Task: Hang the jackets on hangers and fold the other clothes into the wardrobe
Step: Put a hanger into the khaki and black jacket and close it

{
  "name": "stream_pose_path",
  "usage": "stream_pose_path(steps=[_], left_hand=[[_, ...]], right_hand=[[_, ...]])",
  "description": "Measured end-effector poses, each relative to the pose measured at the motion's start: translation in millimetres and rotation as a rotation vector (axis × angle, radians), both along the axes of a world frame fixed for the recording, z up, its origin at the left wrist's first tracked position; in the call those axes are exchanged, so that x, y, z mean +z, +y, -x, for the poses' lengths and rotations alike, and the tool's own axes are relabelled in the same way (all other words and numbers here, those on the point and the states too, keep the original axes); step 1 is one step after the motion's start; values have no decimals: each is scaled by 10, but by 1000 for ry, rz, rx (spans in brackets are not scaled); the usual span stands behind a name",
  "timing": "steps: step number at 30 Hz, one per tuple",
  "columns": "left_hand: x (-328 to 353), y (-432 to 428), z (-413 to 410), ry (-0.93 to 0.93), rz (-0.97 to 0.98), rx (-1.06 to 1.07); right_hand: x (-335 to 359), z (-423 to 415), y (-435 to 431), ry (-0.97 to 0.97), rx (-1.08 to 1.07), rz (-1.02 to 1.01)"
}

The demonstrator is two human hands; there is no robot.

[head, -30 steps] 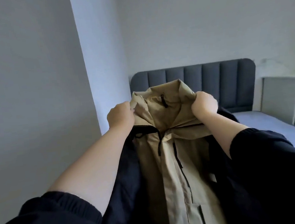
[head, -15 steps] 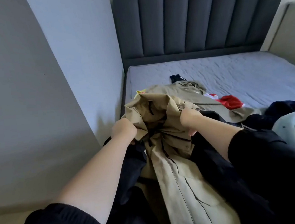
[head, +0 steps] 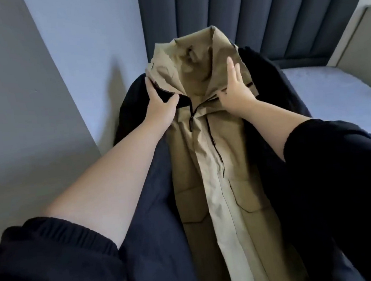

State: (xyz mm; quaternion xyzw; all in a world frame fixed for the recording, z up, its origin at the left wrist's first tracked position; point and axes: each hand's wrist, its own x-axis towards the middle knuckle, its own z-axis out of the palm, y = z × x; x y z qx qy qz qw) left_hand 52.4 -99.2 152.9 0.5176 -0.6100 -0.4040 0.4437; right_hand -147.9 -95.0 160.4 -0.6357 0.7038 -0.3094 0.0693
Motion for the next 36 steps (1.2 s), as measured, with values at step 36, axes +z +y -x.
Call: stream_pose_path(steps=[36], left_hand=[[-2524, 1754, -1282, -191, -874, 113]], right_hand=[[-2596, -1180, 2216, 209, 604, -723]])
